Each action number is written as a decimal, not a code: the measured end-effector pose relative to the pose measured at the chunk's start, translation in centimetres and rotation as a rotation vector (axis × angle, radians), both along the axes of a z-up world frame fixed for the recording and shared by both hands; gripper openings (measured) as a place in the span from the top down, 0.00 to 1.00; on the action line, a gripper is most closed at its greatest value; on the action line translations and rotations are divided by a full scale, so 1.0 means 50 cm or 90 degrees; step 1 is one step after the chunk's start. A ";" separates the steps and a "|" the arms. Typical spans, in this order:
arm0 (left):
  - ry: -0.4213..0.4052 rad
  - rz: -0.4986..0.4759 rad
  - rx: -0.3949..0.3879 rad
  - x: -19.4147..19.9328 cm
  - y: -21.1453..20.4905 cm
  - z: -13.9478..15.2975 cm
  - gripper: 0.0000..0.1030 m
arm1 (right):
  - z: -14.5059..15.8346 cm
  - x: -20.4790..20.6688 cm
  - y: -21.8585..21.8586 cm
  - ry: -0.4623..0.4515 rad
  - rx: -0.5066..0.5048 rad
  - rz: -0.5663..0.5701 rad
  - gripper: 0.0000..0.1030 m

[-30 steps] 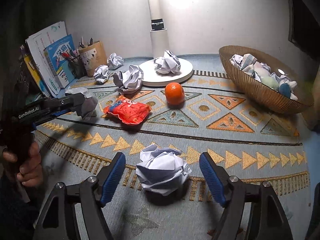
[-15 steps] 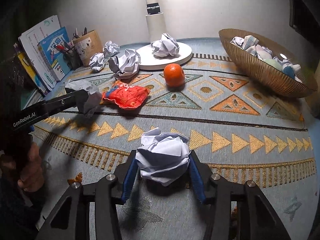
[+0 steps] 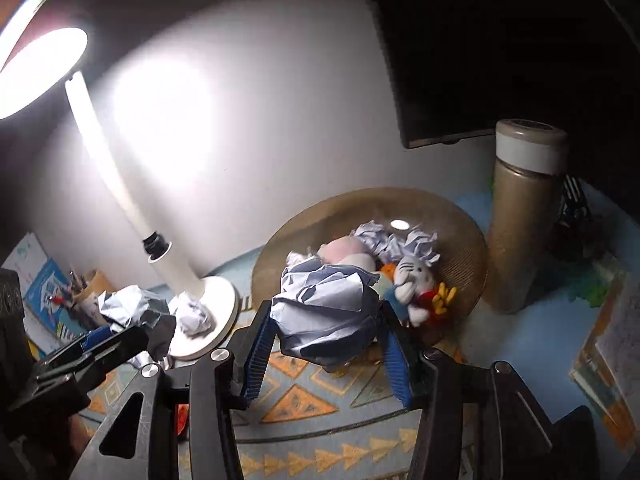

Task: Organize objects
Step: 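Carry both paper balls to the amber bowl and open both grippers, then move both tools back toward the remaining paper balls, then grasp a paper ball with the left gripper while the right gripper grasps another, then carry both paper balls to the amber bowl and open both grippers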

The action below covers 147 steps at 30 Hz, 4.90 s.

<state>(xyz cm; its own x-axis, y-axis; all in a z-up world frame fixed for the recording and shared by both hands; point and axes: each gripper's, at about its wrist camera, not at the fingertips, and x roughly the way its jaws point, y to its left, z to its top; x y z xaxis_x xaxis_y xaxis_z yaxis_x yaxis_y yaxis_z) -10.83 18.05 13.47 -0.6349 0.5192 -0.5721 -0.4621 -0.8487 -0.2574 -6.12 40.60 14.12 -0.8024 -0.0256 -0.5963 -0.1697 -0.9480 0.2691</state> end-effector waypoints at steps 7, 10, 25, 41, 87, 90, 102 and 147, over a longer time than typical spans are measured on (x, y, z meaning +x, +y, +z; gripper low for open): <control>0.019 -0.017 -0.009 -0.095 0.124 -0.023 0.43 | -0.005 -0.110 0.047 -0.029 -0.036 -0.008 0.52; 0.028 -0.012 -0.012 -0.117 0.155 -0.033 0.35 | -0.008 -0.147 0.060 -0.030 -0.042 -0.003 0.33; 0.052 0.022 -0.004 0.024 0.008 0.028 0.18 | 0.034 -0.006 -0.029 -0.021 -0.020 0.064 0.32; 0.010 0.315 -0.028 0.207 -0.375 -0.090 0.17 | -0.139 0.098 -0.287 -0.049 0.064 0.173 0.31; -0.079 0.330 0.020 0.192 -0.405 -0.212 0.17 | -0.219 0.082 -0.351 -0.078 0.203 0.147 0.18; -0.099 0.330 0.043 0.183 -0.420 -0.213 0.17 | -0.210 0.082 -0.358 -0.072 0.193 0.164 0.18; -0.146 0.323 0.007 -0.078 -0.515 -0.159 0.18 | -0.188 -0.075 -0.505 -0.128 0.057 0.302 0.18; -0.136 0.118 0.067 0.212 -0.194 -0.222 0.59 | -0.220 0.098 -0.216 -0.132 0.026 0.237 0.45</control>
<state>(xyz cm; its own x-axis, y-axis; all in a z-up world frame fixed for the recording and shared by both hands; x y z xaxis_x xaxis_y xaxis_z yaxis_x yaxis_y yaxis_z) -0.22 8.37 2.39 -0.5959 0.4688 -0.6520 -0.2274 -0.8772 -0.4229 -1.20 29.82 3.14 -0.6053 -0.2640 -0.7510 0.1397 -0.9640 0.2263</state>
